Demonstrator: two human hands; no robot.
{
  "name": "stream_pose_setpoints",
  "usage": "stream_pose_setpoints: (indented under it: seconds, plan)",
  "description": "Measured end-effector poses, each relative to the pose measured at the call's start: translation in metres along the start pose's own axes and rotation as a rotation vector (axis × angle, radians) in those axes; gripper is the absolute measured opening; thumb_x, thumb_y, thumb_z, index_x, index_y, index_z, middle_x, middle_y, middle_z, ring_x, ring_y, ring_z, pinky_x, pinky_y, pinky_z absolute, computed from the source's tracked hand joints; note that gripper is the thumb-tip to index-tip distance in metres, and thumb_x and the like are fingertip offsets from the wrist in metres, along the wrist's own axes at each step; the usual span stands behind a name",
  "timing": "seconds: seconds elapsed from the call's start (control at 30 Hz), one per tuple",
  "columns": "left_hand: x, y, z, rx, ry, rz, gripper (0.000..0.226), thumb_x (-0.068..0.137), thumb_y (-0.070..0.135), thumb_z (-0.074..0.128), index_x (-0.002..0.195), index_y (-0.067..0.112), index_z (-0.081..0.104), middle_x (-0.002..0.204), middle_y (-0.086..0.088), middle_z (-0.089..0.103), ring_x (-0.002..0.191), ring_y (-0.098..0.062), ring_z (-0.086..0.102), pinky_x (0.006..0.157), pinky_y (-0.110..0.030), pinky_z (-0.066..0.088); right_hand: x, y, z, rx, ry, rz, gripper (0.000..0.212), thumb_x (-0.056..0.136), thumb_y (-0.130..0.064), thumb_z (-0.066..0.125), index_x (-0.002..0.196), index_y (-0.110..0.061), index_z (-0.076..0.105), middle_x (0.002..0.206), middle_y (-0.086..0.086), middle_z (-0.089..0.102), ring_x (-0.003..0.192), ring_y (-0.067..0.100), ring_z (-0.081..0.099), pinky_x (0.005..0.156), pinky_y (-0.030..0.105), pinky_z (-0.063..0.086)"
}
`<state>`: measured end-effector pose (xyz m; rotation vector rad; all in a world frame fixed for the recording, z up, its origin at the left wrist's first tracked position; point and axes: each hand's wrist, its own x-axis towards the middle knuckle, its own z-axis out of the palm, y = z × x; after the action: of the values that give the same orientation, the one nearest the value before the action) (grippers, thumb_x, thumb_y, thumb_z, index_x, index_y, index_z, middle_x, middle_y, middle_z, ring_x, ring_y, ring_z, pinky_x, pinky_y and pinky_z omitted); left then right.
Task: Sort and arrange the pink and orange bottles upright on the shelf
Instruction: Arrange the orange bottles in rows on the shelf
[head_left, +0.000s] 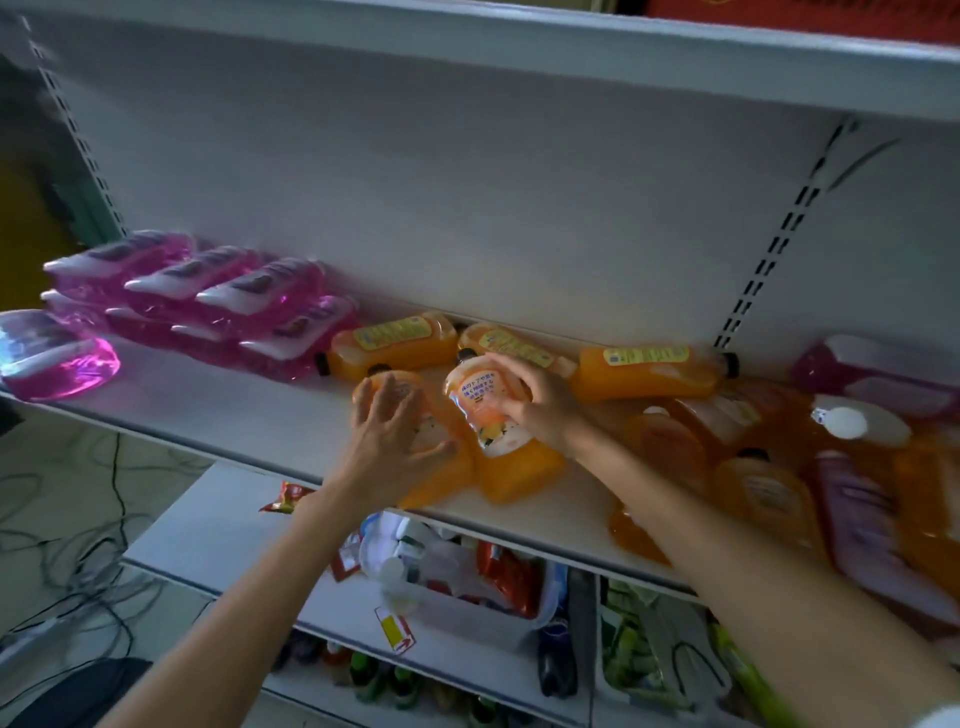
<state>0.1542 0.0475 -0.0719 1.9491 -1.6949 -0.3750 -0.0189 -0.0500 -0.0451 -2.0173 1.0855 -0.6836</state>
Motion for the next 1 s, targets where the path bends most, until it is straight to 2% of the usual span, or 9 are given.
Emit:
stream_pose_setpoints:
  seconds: [0.1, 0.17, 0.23, 0.33, 0.43, 0.53, 0.67, 0.83, 1.0]
  plan:
    - [-0.003, -0.017, -0.011, -0.158, -0.009, 0.178, 0.107, 0.049, 0.08, 0.039, 0.138, 0.021, 0.038, 0.14, 0.016, 0.016, 0.135, -0.005, -0.003, 0.112, -0.026, 0.002, 0.001, -0.001, 0.007, 0.025, 0.013, 0.066, 0.05, 0.088, -0.024, 0.063, 0.135, -0.027, 0.047, 0.138, -0.002, 0.05, 0.123, 0.013, 0.049, 0.099, 0.035, 0.047]
    - [0.002, -0.033, -0.015, -0.241, -0.05, 0.228, 0.093, 0.052, 0.077, 0.047, 0.132, 0.03, 0.042, 0.141, 0.015, 0.019, 0.139, -0.008, 0.001, 0.116, -0.034, 0.008, 0.0, -0.006, 0.012, 0.013, 0.077, 0.066, 0.048, 0.088, -0.025, 0.062, 0.134, -0.025, 0.049, 0.135, -0.001, 0.053, 0.12, 0.013, 0.051, 0.1, 0.029, 0.045]
    - [0.01, -0.046, -0.019, -0.267, -0.136, 0.293, 0.072, 0.057, 0.074, 0.053, 0.124, 0.052, 0.04, 0.145, 0.014, 0.022, 0.142, -0.014, 0.005, 0.116, -0.043, 0.015, -0.001, -0.01, 0.024, -0.195, 0.214, 0.053, 0.043, 0.09, -0.029, 0.057, 0.132, -0.02, 0.051, 0.131, 0.0, 0.057, 0.12, 0.017, 0.05, 0.098, 0.025, 0.041]
    - [0.018, -0.055, -0.029, -0.32, -0.213, 0.252, 0.062, 0.056, 0.077, 0.054, 0.115, 0.071, 0.033, 0.142, 0.026, 0.022, 0.138, -0.002, 0.009, 0.115, -0.037, 0.016, -0.002, -0.009, 0.046, -0.56, 0.327, 0.126, 0.042, 0.094, -0.041, 0.043, 0.129, -0.02, 0.054, 0.132, -0.002, 0.056, 0.125, 0.027, 0.039, 0.099, 0.034, 0.036]
    - [0.022, -0.053, -0.037, -0.199, -0.191, 0.218, 0.072, 0.059, 0.077, 0.045, 0.126, 0.052, 0.038, 0.147, 0.017, 0.023, 0.139, -0.01, 0.015, 0.113, -0.044, 0.022, 0.008, -0.005, 0.042, -0.554, 0.348, 0.068, 0.036, 0.096, -0.038, 0.042, 0.115, -0.017, 0.063, 0.127, -0.001, 0.058, 0.121, 0.026, 0.043, 0.099, 0.034, 0.034]
    - [0.018, -0.048, -0.045, -0.014, -0.078, 0.226, 0.073, 0.058, 0.074, 0.038, 0.126, 0.046, 0.046, 0.148, 0.004, 0.025, 0.134, -0.023, 0.02, 0.106, -0.045, 0.028, 0.027, -0.002, 0.015, -0.596, 0.377, -0.011, 0.024, 0.093, -0.02, 0.053, 0.111, -0.009, 0.063, 0.119, 0.005, 0.061, 0.112, 0.023, 0.049, 0.094, 0.031, 0.035]
    - [0.014, -0.036, -0.045, 0.049, -0.011, 0.214, 0.053, 0.073, 0.052, 0.053, 0.124, 0.038, 0.053, 0.137, 0.002, 0.043, 0.125, -0.022, 0.034, 0.098, -0.034, 0.031, 0.054, 0.005, -0.002, -0.795, 0.115, 0.095, 0.049, 0.086, -0.017, 0.06, 0.133, -0.012, 0.044, 0.13, 0.01, 0.052, 0.117, 0.026, 0.047, 0.098, 0.039, 0.042]
    - [0.022, -0.017, -0.036, 0.029, 0.045, 0.261, 0.052, 0.077, 0.048, 0.047, 0.125, 0.028, 0.055, 0.132, 0.002, 0.051, 0.123, -0.023, 0.043, 0.1, -0.04, 0.037, 0.066, 0.007, -0.009, -0.829, -0.133, 0.196, 0.076, 0.08, -0.012, 0.068, 0.141, -0.025, 0.024, 0.132, 0.016, 0.042, 0.116, 0.033, 0.046, 0.088, 0.039, 0.045]
    - [0.034, 0.0, -0.023, 0.129, -0.021, 0.338, 0.044, 0.087, 0.043, 0.054, 0.129, 0.03, 0.05, 0.14, 0.002, 0.045, 0.129, -0.021, 0.037, 0.107, -0.042, 0.028, 0.06, 0.018, -0.004, -0.731, 0.009, 0.162, 0.063, 0.084, -0.019, 0.064, 0.138, -0.022, 0.031, 0.125, 0.017, 0.05, 0.11, 0.032, 0.052, 0.082, 0.035, 0.046]
